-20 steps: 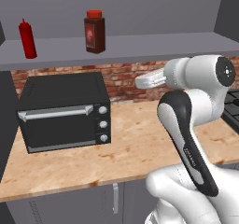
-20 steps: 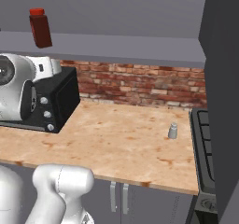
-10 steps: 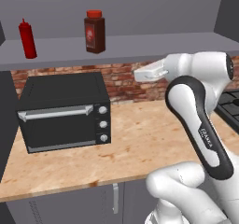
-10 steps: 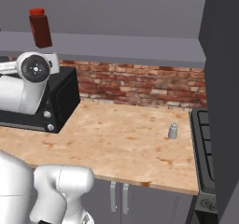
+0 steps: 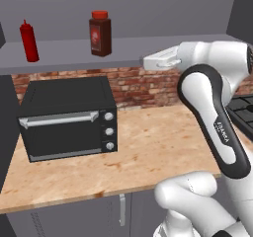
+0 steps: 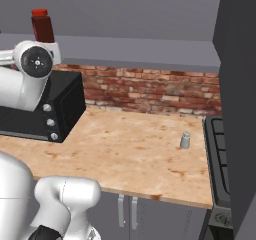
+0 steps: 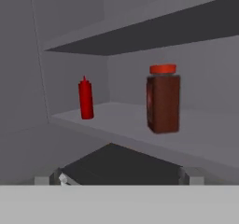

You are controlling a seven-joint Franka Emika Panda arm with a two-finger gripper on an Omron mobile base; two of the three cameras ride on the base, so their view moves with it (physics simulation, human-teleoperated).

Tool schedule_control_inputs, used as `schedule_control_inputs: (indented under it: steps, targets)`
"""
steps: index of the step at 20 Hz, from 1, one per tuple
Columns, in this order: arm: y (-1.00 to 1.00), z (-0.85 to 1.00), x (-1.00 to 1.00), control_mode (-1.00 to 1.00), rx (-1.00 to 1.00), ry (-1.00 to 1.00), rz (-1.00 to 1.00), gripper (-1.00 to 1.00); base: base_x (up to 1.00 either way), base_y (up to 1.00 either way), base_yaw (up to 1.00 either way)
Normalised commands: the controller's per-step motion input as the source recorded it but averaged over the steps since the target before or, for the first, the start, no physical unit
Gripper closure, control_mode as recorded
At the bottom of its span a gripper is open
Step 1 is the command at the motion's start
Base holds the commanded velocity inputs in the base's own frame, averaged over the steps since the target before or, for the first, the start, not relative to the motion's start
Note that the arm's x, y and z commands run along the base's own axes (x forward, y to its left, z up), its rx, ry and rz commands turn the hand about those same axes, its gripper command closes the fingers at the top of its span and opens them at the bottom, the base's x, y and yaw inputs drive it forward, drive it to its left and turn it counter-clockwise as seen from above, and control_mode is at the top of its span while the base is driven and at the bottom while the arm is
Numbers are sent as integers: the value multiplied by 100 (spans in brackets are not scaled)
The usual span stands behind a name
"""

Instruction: Collect the paprika, ketchup, and shaker from the cabinet and place them next to the stove.

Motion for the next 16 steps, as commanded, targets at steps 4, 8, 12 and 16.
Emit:
schedule_control_inputs:
  steps: [4,8,12,16]
  targets:
    - [5,11,0,-100,0,-4,-5,-100,0,0,0]
    - [10,0,0,-100,0,0,-11,-100,0,0,0]
    - [0,0,0,-100,0,0,-3,-100,0,0,0]
    - [0,0,0,-100,0,0,0,-100,0,0,0]
